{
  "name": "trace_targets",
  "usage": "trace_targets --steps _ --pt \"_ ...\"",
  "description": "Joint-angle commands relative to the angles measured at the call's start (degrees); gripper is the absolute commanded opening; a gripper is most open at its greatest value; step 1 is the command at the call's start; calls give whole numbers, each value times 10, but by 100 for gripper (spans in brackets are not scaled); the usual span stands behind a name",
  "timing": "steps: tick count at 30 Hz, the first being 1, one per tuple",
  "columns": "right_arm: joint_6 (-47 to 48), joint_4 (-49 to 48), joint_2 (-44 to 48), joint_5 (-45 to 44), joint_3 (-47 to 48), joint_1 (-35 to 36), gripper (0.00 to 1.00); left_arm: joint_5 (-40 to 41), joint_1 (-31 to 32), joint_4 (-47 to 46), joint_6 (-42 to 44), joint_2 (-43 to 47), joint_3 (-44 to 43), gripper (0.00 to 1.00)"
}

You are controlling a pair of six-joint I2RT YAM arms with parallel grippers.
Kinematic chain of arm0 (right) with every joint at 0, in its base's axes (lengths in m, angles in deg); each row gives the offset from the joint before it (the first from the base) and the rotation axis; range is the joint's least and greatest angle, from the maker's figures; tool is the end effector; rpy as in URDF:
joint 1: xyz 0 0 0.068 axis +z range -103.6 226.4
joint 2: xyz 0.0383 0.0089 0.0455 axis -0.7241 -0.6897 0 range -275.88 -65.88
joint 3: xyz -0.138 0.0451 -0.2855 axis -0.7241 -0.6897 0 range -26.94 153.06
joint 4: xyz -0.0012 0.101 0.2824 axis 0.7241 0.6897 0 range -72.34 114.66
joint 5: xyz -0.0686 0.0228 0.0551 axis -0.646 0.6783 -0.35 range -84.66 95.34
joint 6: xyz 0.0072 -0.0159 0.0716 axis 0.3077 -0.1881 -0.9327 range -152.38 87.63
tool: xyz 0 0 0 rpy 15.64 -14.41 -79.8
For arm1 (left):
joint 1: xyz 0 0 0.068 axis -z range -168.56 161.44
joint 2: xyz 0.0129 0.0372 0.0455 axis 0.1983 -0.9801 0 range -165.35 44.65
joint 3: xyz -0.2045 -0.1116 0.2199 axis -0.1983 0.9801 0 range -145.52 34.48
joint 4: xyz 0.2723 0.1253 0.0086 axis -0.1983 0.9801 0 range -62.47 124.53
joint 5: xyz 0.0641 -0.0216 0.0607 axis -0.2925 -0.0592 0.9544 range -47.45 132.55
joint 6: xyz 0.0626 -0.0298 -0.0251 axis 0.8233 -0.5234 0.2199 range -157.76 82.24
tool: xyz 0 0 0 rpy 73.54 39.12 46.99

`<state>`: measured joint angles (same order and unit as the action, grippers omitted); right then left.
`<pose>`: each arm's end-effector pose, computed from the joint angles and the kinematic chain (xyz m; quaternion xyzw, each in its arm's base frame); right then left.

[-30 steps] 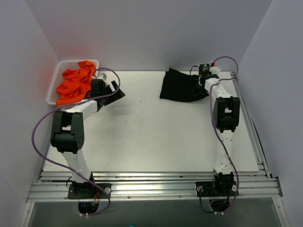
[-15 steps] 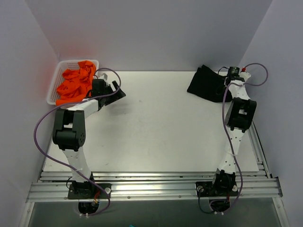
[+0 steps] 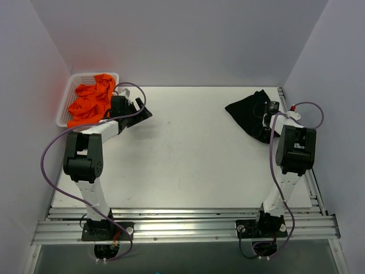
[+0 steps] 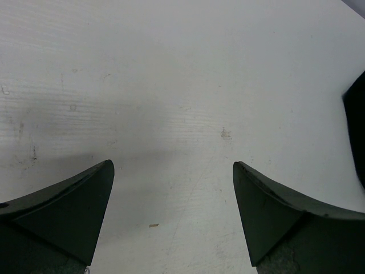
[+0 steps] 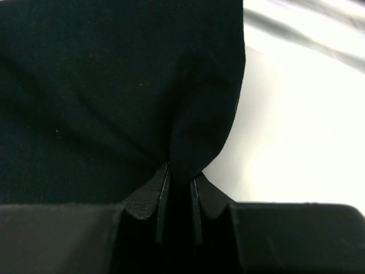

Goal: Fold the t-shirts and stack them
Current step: Neatly place the folded tshirt to the corner

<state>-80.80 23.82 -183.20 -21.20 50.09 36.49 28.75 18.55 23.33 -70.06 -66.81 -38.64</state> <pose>0.4968 -0.1148 0.1589 0.5148 0.7478 -0.0822 0.4112 0.5008 -0.0772 0.1994 -0.1363 0.8682 -0.2568 0.4020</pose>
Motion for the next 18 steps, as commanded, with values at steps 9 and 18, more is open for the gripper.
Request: trace_targets --steps 9,18 --pt "-161 97 28 -91 -32 71 42 -8 1 -23 15 32 4 94" --pt "-127 165 192 -210 -18 95 100 -5 2 -21 18 33 3 94"
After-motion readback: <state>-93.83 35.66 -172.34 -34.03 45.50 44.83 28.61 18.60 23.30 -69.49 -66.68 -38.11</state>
